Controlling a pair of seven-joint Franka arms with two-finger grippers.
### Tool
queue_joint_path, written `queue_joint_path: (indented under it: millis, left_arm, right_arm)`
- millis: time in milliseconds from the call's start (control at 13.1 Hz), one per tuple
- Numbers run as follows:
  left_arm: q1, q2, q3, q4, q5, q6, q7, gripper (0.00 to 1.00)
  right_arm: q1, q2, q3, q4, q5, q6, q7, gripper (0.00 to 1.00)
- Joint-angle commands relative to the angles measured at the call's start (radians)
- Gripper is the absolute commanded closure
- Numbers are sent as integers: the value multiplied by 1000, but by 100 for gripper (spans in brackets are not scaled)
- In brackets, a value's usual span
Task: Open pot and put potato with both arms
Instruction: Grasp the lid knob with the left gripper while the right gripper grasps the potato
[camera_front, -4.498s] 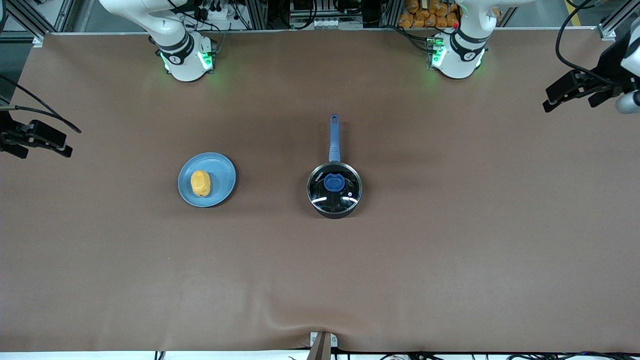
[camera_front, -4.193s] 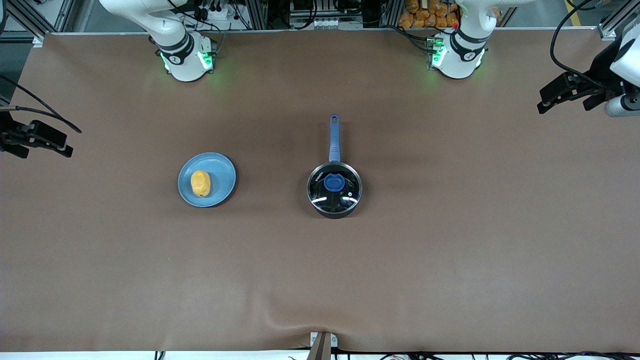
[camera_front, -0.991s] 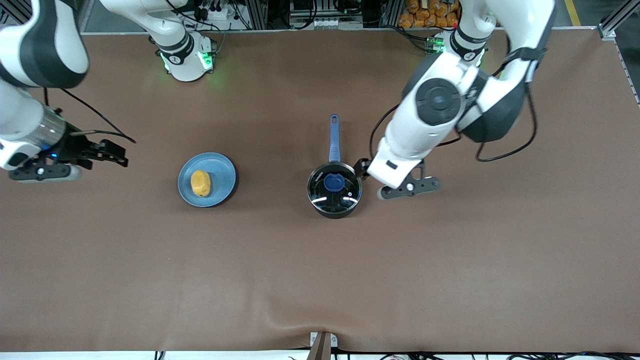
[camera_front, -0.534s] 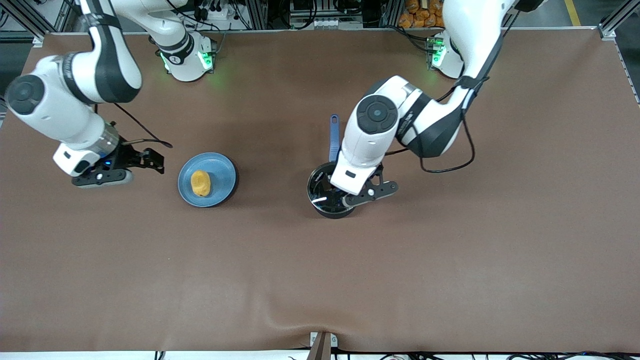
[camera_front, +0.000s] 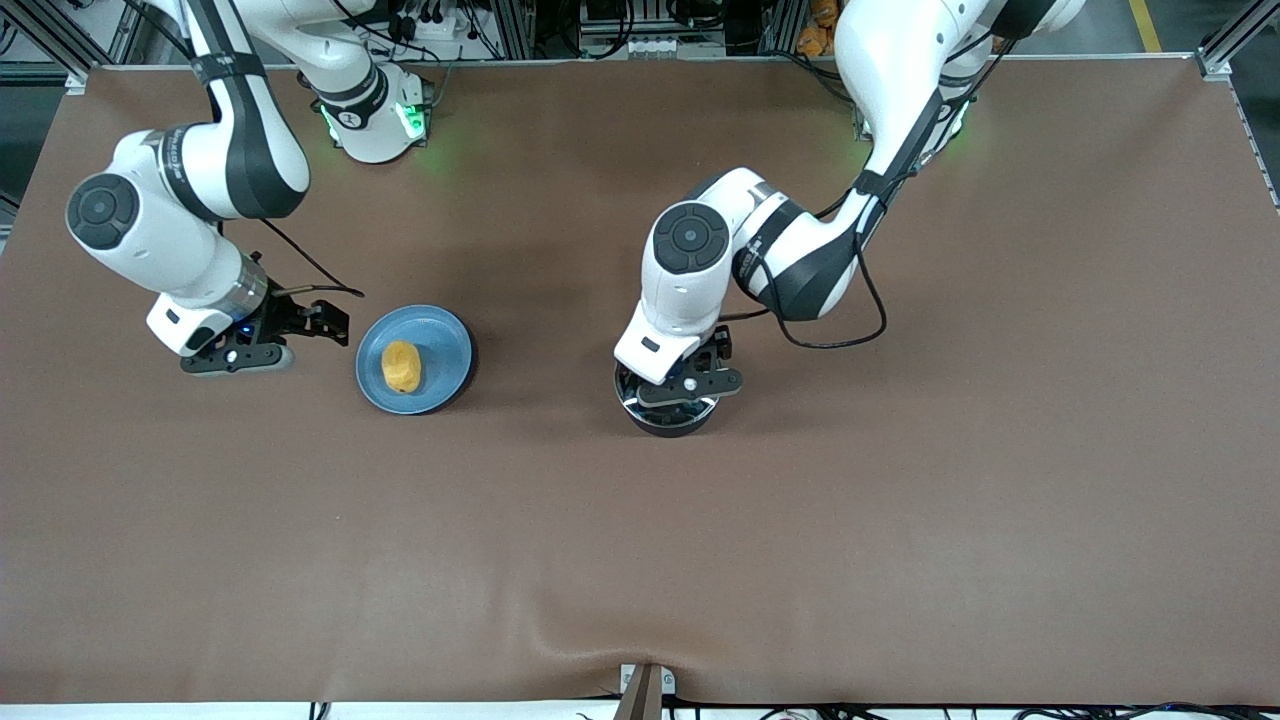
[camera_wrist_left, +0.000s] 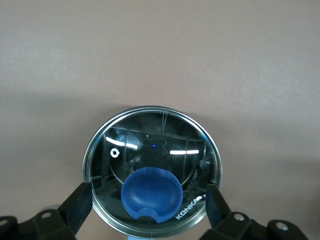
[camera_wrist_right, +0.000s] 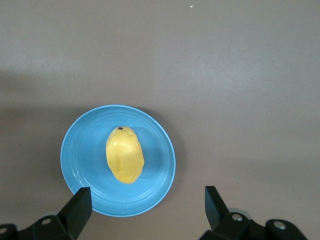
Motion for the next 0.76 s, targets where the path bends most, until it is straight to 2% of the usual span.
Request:
queue_joint_path:
  millis: [0,229,686]
  left_arm:
    - [-11,31,6,31,21,-1,22,0]
    - [-23,46,6,33,21,2,16,0]
    - [-38,64,6,31,21,16,23,0]
  right_arm:
    - [15,1,4,-8,1,18,48,0]
    - [15,56,25,-8,1,56,75,0]
    - [72,183,25,-11,26,139,76,0]
